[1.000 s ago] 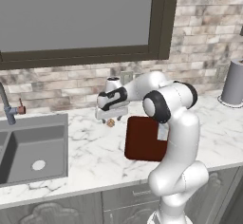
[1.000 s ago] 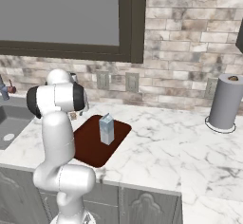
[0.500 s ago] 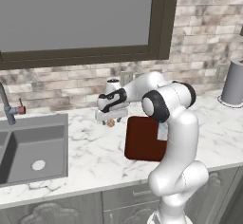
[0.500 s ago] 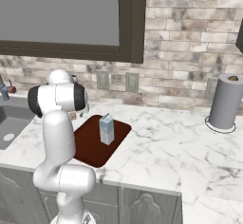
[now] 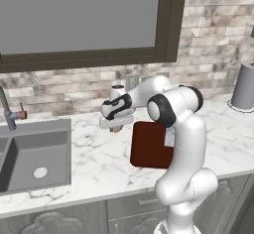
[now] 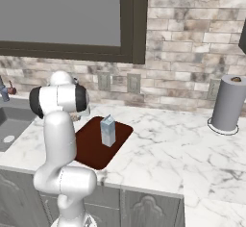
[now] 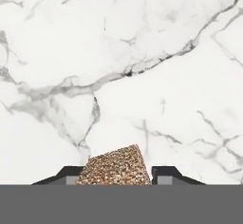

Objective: Take out the milk from the fridge and place it on the tray on the counter. Then take the sugar cube near the tray and place it in the tray.

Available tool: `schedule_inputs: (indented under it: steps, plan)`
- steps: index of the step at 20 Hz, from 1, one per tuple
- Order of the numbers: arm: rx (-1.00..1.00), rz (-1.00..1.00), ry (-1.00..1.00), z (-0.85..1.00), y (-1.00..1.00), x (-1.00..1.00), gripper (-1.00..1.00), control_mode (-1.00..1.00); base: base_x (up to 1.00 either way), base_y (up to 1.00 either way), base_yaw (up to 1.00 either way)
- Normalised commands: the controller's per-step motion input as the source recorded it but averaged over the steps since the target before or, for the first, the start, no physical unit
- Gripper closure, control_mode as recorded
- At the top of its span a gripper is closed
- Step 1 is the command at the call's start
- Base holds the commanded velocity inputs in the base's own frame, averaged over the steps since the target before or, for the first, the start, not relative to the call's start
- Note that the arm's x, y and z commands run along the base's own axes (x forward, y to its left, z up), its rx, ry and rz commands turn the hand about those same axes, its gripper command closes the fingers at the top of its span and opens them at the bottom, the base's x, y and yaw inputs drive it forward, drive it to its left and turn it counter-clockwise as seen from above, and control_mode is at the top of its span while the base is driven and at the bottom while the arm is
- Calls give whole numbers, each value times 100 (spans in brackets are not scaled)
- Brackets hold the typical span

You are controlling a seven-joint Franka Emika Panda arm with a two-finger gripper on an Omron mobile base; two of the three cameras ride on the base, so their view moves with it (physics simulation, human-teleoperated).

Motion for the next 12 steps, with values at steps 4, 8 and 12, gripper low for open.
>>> schedule_inputs:
  steps: [4, 8, 12]
  plan:
    - [0, 0, 0, -7, 0, 0, 100, -100, 0, 0, 0]
    - [0, -18, -1, 60, 0, -56, 100, -100, 0, 0, 0]
    - [0, -31, 0, 100, -4, -74, 100, -100, 0, 0, 0]
